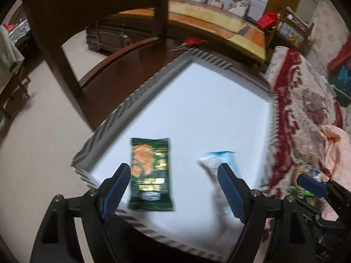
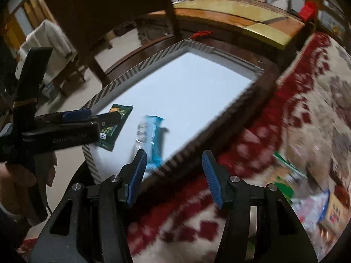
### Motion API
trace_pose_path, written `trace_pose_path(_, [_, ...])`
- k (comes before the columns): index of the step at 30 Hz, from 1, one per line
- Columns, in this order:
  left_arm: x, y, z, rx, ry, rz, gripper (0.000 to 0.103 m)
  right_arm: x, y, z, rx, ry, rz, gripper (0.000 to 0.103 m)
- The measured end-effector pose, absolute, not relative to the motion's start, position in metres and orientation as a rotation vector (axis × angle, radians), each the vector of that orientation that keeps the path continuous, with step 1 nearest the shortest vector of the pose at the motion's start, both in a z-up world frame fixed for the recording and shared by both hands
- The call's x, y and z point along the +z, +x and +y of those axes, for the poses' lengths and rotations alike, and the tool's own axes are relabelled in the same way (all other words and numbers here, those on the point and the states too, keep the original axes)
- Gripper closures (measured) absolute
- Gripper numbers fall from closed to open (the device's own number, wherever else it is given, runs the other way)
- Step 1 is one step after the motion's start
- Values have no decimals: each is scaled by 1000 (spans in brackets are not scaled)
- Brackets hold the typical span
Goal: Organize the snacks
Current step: 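Return both grippers to the snack pile on the blanket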
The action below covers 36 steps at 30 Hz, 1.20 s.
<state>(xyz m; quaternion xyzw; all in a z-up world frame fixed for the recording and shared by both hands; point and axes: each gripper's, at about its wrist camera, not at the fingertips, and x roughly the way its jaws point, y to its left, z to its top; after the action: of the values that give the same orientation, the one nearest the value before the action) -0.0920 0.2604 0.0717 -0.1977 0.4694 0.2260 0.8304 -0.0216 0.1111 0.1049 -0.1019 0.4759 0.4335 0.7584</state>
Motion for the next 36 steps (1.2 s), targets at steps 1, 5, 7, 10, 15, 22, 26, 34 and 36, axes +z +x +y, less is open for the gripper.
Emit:
trace_pose_path(1, [75,-90,255,468,-410,991,20,106,-21,104,934,-215,1039,50])
trace_pose_path(5, [86,-81,230,415,-373,982,19,107,-17,69,879,-181,1035,50])
trace_pose_path(7, [90,-75,218,392,-352,980,19,108,-16,48,854,-160,1038,50])
trace_pose_path(10, [92,-67,199,363,-319,984,19,109,-16,18,816,-143,1035,50])
trace_pose_path(15, [92,-55,172,320,-289,997,19,106,-10,-32,737,-110,1037,50])
trace_pose_path(22, [88,-42,138,275,-239,1015,19,100,-2,-92,641,-48,1049,50])
trace_pose_path(26, [84,-35,116,221,-218,1034,19,98,-3,-119,601,-34,1046,50])
trace_pose_path(34, [63,-24,64,106,-189,1103,19,83,-9,-151,555,-8,1070,50])
trace_pose_path(36, [59,-23,56,91,-187,1115,19,79,-10,-154,551,-8,1078,50])
